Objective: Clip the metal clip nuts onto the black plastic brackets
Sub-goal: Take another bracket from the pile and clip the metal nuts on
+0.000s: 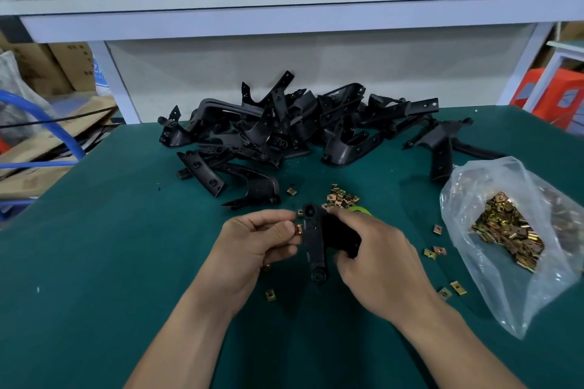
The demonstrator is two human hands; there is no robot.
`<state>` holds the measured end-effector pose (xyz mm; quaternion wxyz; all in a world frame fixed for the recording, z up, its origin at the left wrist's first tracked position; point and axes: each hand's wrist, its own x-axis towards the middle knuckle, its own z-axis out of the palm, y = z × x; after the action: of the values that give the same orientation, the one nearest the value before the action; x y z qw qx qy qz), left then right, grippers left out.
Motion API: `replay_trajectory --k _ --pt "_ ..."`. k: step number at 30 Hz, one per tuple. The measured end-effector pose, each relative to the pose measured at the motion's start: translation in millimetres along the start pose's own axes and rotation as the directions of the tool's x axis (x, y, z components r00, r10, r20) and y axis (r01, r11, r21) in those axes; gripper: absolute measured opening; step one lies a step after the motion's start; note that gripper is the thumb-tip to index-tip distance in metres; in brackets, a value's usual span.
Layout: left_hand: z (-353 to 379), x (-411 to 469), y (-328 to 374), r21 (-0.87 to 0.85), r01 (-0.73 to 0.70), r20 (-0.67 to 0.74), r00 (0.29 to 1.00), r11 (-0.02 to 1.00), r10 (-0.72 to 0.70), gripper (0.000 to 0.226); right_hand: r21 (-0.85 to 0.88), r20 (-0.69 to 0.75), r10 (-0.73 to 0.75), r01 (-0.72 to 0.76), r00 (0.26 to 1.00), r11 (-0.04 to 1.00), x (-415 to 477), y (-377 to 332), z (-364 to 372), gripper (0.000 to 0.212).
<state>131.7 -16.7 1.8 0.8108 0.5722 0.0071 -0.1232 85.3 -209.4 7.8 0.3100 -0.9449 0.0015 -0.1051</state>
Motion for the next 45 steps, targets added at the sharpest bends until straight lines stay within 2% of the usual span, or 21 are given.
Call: replay_trajectory --k 11,20,29,32,38,45 --pt "4.9 -3.0 4.1 0.013 0.006 -0.020 1.000 1.000 -0.006 0.019 -0.022 0.040 0.024 -0.024 0.999 0.999 -0.8 2.5 1.3 0.065" --pt "5.1 -4.5 5.3 0.026 0.008 -0.018 1.000 1.000 -0.008 0.023 -0.045 -0.006 0.030 -0.030 1.000 0.999 1.7 7.4 0.1 0.067" --pt "6.6 -5.6 4.3 0.018 0.012 -0.056 0.998 1.000 -0.011 0.026 -0.094 0.059 0.012 -0.006 0.998 0.996 2.0 5.4 -0.4 0.070" --pt "12.3 -7.7 1.6 0.001 -0.002 -0.088 0.996 1.000 0.002 0.019 -0.099 0.040 0.002 0.002 0.999 0.995 1.9 6.4 -0.2 0.070" --pt "25.4 -12.2 -6.3 0.089 -0.044 -0.208 0.976 0.995 0.062 0.026 -0.143 0.031 -0.024 0.028 0.999 0.989 -0.1 4.4 -0.5 0.071" --pt "40.3 -13.2 -17.1 0.176 -0.083 -0.237 0.964 0.981 0.124 0.029 -0.135 -0.024 -0.044 0.040 0.999 0.990 -0.7 4.2 0.7 0.065"
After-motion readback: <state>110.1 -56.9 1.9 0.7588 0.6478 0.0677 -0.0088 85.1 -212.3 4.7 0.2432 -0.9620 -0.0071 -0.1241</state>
